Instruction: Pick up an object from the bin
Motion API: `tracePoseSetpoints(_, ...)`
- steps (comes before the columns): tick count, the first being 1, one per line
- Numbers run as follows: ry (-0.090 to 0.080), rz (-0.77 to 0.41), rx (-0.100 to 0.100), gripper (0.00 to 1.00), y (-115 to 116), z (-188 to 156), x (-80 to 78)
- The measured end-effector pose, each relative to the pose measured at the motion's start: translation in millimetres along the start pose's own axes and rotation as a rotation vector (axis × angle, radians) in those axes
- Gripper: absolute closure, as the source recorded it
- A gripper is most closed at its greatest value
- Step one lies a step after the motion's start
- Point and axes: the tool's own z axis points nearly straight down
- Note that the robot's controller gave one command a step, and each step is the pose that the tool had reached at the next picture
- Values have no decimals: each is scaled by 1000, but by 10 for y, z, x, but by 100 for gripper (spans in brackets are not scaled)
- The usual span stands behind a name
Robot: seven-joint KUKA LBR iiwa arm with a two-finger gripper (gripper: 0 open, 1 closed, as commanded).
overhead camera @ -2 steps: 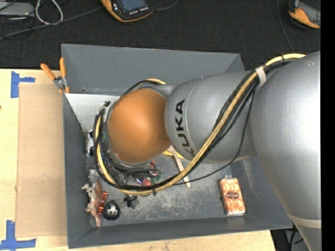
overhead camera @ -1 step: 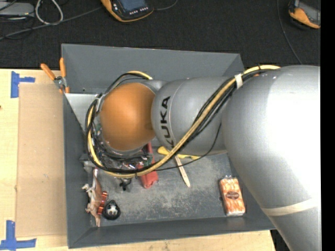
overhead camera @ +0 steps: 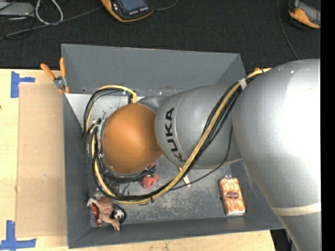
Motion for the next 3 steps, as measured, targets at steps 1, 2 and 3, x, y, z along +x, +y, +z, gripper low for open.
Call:
tracePoseSetpoints(1,0,1,0,100,-2,-3,2)
tracePoseSetpoints(2,0,4,-2,100,10,-256,0)
tracePoseSetpoints(3,0,6,-4,100,18,-524,-2)
